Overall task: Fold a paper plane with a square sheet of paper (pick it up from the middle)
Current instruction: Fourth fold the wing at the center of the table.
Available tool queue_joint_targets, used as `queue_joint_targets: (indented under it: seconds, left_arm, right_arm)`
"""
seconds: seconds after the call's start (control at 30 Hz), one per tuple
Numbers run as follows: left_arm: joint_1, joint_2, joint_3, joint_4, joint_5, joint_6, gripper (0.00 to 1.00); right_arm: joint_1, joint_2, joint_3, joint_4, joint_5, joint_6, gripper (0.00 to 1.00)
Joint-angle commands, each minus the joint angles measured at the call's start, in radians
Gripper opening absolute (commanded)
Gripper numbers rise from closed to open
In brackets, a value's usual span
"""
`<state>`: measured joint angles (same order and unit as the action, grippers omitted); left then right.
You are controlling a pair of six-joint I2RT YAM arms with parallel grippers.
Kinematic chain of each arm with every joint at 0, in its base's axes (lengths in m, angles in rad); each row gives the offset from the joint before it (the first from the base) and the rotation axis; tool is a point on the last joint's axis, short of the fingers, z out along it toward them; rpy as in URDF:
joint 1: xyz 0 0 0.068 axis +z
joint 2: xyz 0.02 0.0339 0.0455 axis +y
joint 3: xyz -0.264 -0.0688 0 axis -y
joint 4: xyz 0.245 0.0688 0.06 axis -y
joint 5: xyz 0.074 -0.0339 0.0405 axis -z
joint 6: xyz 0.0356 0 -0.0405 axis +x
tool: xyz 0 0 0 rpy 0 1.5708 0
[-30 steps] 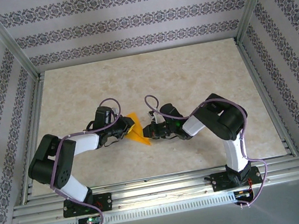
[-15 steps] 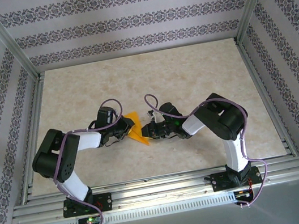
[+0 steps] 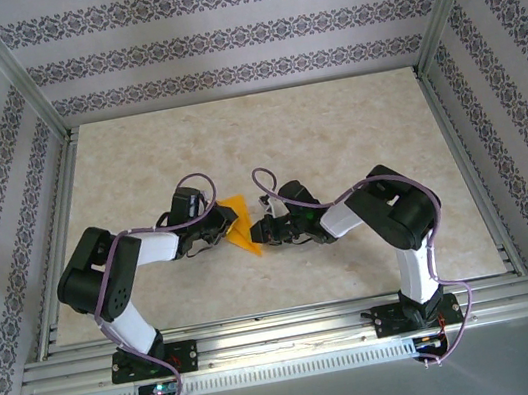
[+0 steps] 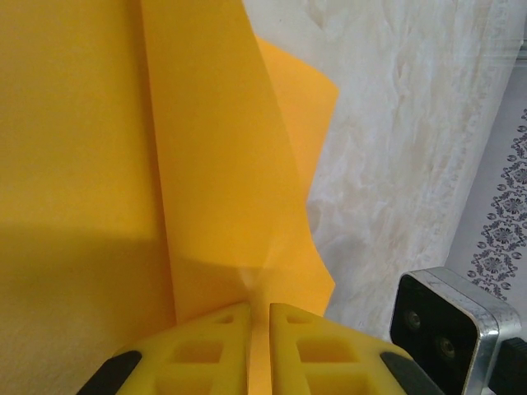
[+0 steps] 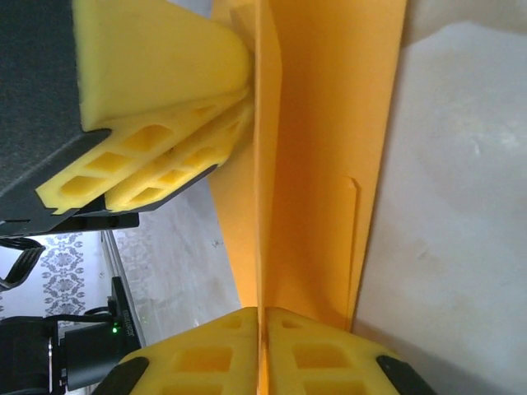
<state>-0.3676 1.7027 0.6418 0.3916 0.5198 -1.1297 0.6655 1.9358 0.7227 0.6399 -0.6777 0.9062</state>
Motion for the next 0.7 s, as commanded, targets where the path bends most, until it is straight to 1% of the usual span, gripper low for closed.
queue_joint_targets:
  seconds: [0.0, 0.2, 0.43, 0.67]
  left_arm:
    - [-0.010, -0.013, 0.005, 0.052, -0.001, -0.001, 0.14]
    - [-0.011, -0.041, -0.011, 0.072, 0.022, 0.023, 0.16]
    - [-0.013, -0.023, -0.023, 0.112, 0.047, 0.015, 0.15]
    - [-0.016, -0.014, -0.019, 0.118, 0.049, 0.015, 0.15]
  right_arm:
    - [-0.002, 0.011, -0.011, -0.044, 0.021, -0.009, 0.09]
    - [-0.018, 0.012, -0.006, -0.011, -0.024, 0.031, 0.05]
    - [-0.037, 0.038, -0.011, 0.038, -0.053, 0.086, 0.01]
    - [-0.049, 0.042, -0.033, 0.099, -0.060, 0.138, 0.00]
